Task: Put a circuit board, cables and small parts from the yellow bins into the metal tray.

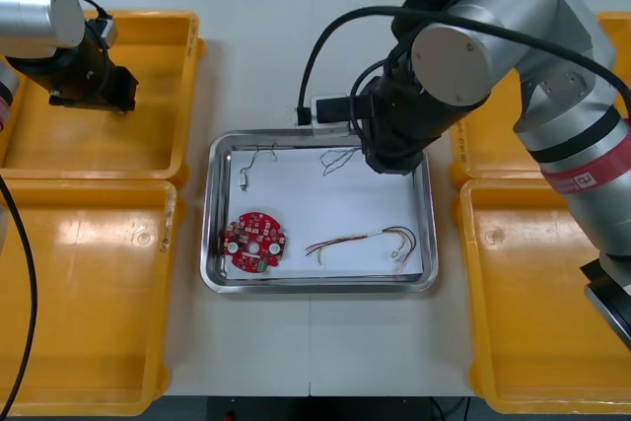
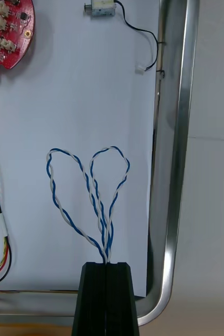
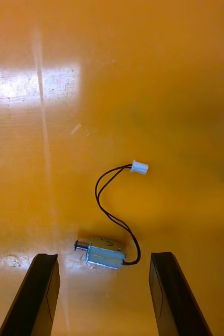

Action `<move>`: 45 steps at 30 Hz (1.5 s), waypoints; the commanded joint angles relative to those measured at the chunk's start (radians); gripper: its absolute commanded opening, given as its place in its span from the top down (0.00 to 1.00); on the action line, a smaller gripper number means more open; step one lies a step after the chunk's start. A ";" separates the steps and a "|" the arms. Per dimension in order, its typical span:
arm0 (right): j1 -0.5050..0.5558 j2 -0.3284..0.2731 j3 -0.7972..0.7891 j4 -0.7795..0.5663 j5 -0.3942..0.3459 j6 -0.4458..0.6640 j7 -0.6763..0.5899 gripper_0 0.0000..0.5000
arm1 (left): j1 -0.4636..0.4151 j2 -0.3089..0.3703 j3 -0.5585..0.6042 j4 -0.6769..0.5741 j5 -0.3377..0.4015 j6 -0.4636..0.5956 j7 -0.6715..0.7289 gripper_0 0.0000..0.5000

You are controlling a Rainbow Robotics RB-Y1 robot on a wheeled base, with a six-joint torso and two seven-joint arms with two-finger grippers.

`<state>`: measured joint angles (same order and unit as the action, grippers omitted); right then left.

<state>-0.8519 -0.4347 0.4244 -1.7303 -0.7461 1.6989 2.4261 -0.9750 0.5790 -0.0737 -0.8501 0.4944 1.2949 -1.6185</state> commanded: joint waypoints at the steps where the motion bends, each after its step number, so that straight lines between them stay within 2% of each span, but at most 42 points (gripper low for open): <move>1: -0.038 0.014 0.079 -0.032 0.048 -0.031 0.061 1.00 | -0.060 0.024 -0.011 0.017 0.013 -0.029 -0.126 0.00; 7: -0.029 0.014 0.146 -0.031 0.102 -0.059 0.070 1.00 | -0.060 0.013 -0.012 0.060 0.029 -0.077 -0.141 0.00; 16: 0.005 0.016 0.151 0.035 0.094 -0.143 0.090 1.00 | -0.060 0.013 -0.044 0.077 0.041 -0.105 -0.143 0.00; 23: 0.025 0.014 0.177 0.043 0.145 -0.186 0.093 1.00 | -0.059 0.012 -0.063 0.079 0.049 -0.111 -0.144 0.00; 24: 0.027 0.014 0.177 0.043 0.148 -0.189 0.094 1.00 | -0.059 0.012 -0.066 0.079 0.049 -0.112 -0.143 0.02; 25: 0.033 0.016 0.180 0.043 0.156 -0.192 0.094 1.00 | -0.059 0.012 -0.074 0.079 0.047 -0.117 -0.141 0.22; 26: 0.039 0.016 0.180 0.043 0.162 -0.196 0.094 1.00 | -0.059 0.012 -0.077 0.079 0.049 -0.121 -0.141 0.52; 27: 0.042 0.016 0.180 0.043 0.165 -0.197 0.094 1.00 | -0.059 0.012 -0.077 0.079 0.049 -0.121 -0.141 0.71; 28: 0.051 0.014 0.180 0.043 0.171 -0.202 0.096 1.00 | -0.059 0.012 -0.077 0.079 0.049 -0.121 -0.141 1.00; 45: 0.129 -0.004 0.215 0.043 0.226 -0.324 0.107 1.00 | -0.057 0.012 -0.077 0.077 0.052 -0.117 -0.143 1.00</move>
<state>-0.7274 -0.4339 0.5989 -1.6775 -0.5397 1.3974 2.5103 -0.9838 0.5789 -0.1373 -0.7718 0.5359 1.1840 -1.6712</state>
